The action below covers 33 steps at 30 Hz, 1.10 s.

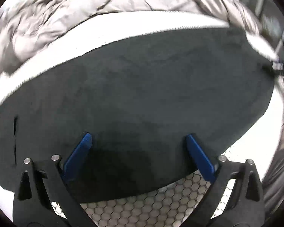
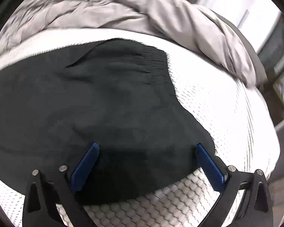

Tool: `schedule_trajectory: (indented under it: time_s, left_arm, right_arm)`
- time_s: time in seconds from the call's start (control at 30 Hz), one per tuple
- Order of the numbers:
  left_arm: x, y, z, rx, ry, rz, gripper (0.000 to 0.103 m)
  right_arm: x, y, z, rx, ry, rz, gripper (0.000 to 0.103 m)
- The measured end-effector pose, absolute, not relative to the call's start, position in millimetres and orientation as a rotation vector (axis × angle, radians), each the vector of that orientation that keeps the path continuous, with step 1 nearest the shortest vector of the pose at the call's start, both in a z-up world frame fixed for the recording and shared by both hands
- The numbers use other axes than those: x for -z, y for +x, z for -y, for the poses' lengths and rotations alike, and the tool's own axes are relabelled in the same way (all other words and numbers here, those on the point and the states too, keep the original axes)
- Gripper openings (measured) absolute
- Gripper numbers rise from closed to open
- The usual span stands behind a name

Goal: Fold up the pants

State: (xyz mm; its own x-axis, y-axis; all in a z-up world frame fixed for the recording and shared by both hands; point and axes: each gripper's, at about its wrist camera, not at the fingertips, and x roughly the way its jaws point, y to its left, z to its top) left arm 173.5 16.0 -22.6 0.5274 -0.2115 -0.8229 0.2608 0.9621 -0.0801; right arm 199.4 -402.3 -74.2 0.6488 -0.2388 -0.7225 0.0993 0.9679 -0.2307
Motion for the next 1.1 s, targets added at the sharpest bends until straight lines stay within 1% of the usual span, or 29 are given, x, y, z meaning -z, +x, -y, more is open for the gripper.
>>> schedule_trajectory:
  time_s: [0.07,0.13,0.23,0.33,0.37,0.4,0.47,0.57,0.63,0.67,0.73,0.8,0.87,0.97,1.03,1.1]
  left_arm:
    - [9,169,-23,0.324,-0.014,-0.912,0.095]
    - [0,181,-13,0.357,-0.077,-0.862,0.096]
    - [0,225,25,0.380,-0.051,-0.915,0.096]
    - [14,262,50,0.305,0.043,-0.996,0.096]
    - [25,281,48,0.275,0.064,-1.024,0.094]
    - [31,283,41,0.260,0.064,-1.040,0.094]
    - [33,287,21,0.275,0.009,-1.024,0.094]
    - [32,291,-11,0.222,-0.049,-1.011,0.092]
    - [34,291,-22,0.184,-0.061,-1.007,0.093]
    - [37,292,-25,0.150,-0.041,-1.017,0.094]
    - [36,289,-29,0.147,-0.043,-1.018,0.094]
    - [27,289,-28,0.133,-0.047,-1.019,0.092]
    - [13,279,-31,0.139,-0.079,-0.962,0.092]
    - [0,289,-31,0.109,-0.106,-0.933,0.092]
    - [4,300,-29,0.087,-0.143,-0.950,0.092]
    - [10,311,-27,0.081,-0.168,-0.963,0.092]
  right_arm:
    - [69,198,374,0.093,-0.236,-0.818,0.103]
    - [68,206,331,-0.025,-0.285,-0.800,0.103]
    - [76,240,272,-0.106,-0.293,-0.830,0.103]
    - [81,276,237,-0.139,-0.339,-0.845,0.103]
    - [84,288,236,-0.126,-0.344,-0.855,0.103]
    - [88,299,242,-0.083,-0.349,-0.872,0.103]
    - [91,300,268,0.016,-0.333,-0.874,0.103]
    - [89,304,340,0.333,-0.284,-0.865,0.103]
    - [91,300,401,0.540,-0.188,-0.851,0.103]
    - [92,297,421,0.515,-0.088,-0.852,0.103]
    - [91,297,432,0.462,0.000,-0.846,0.103]
    - [83,292,424,0.480,-0.044,-0.831,0.103]
    - [70,285,403,0.496,-0.126,-0.781,0.103]
    - [56,281,366,0.363,-0.142,-0.724,0.103]
    - [55,291,329,0.232,-0.114,-0.734,0.103]
    - [64,309,280,0.117,-0.159,-0.774,0.103]
